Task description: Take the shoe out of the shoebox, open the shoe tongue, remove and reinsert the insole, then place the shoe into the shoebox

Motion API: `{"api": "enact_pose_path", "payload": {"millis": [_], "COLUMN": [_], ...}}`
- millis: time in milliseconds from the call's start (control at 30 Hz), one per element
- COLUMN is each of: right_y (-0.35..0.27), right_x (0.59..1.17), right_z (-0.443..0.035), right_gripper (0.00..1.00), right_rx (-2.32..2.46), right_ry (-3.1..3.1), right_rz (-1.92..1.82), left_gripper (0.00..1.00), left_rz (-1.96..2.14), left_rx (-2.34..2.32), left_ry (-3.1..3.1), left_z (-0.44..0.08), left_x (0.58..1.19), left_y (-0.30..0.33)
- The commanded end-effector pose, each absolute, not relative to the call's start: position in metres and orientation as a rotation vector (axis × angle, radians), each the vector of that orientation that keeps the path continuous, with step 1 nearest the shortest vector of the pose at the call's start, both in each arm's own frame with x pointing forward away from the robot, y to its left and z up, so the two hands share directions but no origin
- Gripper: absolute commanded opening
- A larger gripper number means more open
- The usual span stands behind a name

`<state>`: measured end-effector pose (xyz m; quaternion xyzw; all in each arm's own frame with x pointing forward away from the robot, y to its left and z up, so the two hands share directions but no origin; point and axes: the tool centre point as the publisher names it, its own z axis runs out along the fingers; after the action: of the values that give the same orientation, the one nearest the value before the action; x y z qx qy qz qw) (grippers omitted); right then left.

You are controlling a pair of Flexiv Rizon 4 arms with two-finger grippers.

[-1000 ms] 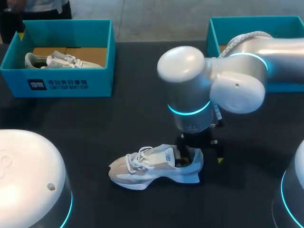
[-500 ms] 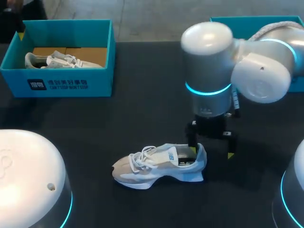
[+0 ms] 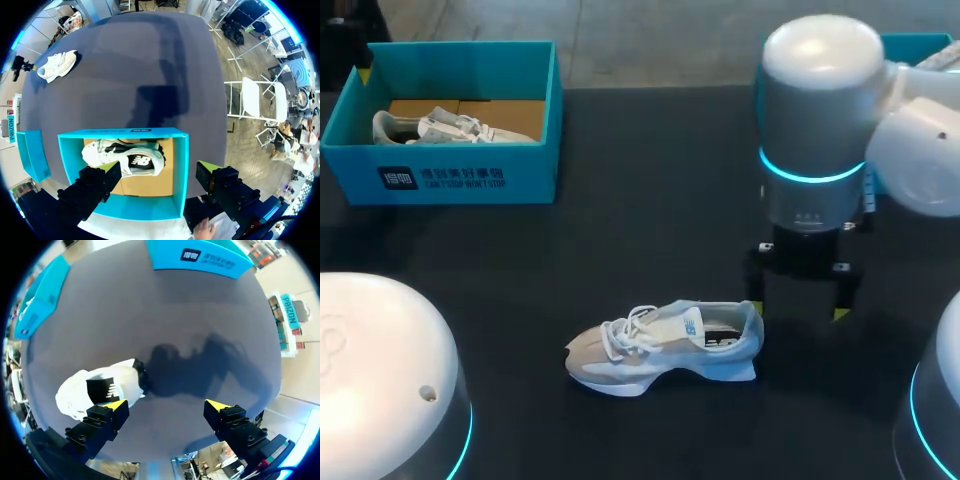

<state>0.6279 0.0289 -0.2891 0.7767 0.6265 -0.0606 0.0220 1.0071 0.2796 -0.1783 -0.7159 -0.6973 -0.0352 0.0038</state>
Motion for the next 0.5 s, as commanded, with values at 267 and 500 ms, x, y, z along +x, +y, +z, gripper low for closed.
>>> {"api": "enact_pose_path", "payload": {"millis": [267, 500], "right_y": [0.004, 0.001], "right_x": [0.618, 0.616], "right_z": [-0.277, -0.270], "right_gripper": [1.00, 1.00], "right_rx": [2.273, 1.938], "right_ry": [2.365, 2.720], "right_rz": [0.137, 0.451], "left_gripper": [1.00, 1.00], "left_rz": [-0.113, -0.113], "left_rx": [-2.244, -2.244], "left_ry": [-2.185, -2.185], "left_z": [-0.178, -0.178], "left_x": [1.006, 1.006], "left_y": [0.280, 0.280]}}
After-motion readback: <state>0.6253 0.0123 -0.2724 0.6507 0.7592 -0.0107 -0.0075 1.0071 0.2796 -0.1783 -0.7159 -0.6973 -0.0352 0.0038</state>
